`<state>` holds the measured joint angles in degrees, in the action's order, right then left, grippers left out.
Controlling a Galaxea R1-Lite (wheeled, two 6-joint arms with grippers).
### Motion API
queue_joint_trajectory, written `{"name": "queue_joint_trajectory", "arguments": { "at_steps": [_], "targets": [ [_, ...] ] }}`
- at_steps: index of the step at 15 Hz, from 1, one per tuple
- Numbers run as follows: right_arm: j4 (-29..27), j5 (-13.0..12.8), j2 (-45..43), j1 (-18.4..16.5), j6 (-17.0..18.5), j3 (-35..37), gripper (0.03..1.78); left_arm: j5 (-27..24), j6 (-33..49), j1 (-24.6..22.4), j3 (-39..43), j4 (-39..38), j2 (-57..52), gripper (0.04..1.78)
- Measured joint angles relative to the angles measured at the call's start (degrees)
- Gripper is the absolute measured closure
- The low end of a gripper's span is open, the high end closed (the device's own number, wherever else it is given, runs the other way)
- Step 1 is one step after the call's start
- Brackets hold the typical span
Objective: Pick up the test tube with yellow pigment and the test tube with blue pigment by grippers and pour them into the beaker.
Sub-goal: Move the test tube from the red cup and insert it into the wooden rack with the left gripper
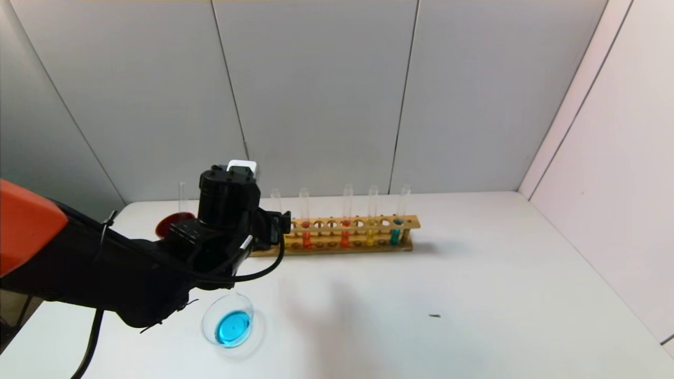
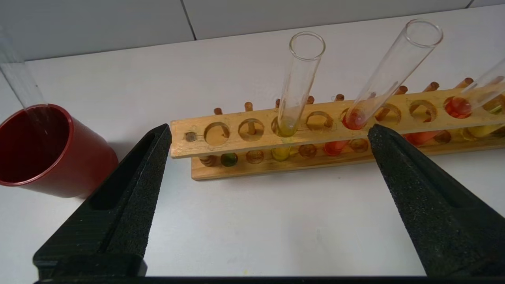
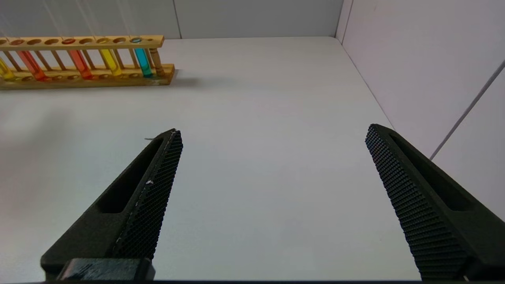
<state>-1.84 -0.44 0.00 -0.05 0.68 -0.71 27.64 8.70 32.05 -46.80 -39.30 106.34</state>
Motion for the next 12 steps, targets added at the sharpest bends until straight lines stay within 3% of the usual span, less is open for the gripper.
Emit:
{"name": "queue_joint_trajectory", "arguments": {
  "at_steps": [12],
  "targets": [
    [0.0,0.0,0.0,0.0,0.0,0.0,0.11,-0.1,-0.9,-2.2,-12.8,0.9,11.9,0.07]
  ]
}}
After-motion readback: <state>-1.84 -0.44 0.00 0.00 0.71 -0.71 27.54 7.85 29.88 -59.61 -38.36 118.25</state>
